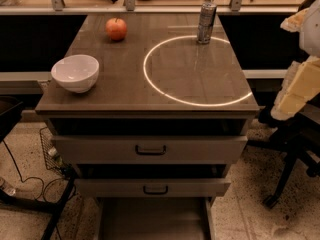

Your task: Move redbull can near white bowl

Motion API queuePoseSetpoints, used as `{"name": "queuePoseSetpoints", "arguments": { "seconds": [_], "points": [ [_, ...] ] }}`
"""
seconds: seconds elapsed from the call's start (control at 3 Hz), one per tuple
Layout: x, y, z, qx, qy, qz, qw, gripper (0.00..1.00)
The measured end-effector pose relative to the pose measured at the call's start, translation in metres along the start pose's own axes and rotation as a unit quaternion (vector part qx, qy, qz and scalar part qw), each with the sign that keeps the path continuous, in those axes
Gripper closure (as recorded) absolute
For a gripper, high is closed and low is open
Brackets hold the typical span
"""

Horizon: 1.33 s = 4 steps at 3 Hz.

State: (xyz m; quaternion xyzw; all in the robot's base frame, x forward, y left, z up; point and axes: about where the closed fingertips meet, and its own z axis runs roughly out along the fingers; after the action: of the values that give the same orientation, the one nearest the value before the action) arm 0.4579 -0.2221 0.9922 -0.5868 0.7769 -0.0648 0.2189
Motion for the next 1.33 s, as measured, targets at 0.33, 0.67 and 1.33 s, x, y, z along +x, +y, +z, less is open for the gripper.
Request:
{"name": "queuePoseSetpoints", "arguments": {
  "seconds": [0.33, 0.67, 1.33],
  "points": [
    [0.031, -0.027, 0.031, 0.034, -0.050, 0.052, 0.9968, 0.00],
    [0.045, -0.056, 0.061, 0.065, -0.133, 0.101, 0.9838, 0.00],
    [0.030, -0.173, 0.073, 0.186, -0.339, 0.170, 0.9064, 0.00]
  ]
}}
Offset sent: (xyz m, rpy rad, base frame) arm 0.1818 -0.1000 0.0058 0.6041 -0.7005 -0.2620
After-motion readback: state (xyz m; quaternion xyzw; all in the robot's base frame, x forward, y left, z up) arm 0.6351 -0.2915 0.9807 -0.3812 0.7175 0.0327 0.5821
